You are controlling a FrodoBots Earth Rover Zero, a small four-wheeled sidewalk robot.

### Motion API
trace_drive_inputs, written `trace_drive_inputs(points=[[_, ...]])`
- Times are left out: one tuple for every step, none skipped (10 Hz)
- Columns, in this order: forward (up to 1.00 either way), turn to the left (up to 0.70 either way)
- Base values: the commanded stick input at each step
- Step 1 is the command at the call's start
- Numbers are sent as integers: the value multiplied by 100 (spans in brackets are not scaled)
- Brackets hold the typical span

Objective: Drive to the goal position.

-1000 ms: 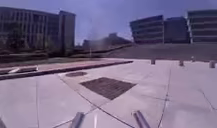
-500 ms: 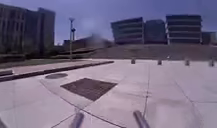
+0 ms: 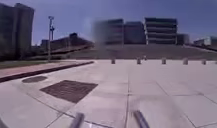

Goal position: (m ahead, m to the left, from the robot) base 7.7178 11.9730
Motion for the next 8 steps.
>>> trace_drive_inputs(points=[[0, -45], [0, -45], [0, -45], [0, -45], [43, -37], [100, -16], [100, 0], [100, 0]])
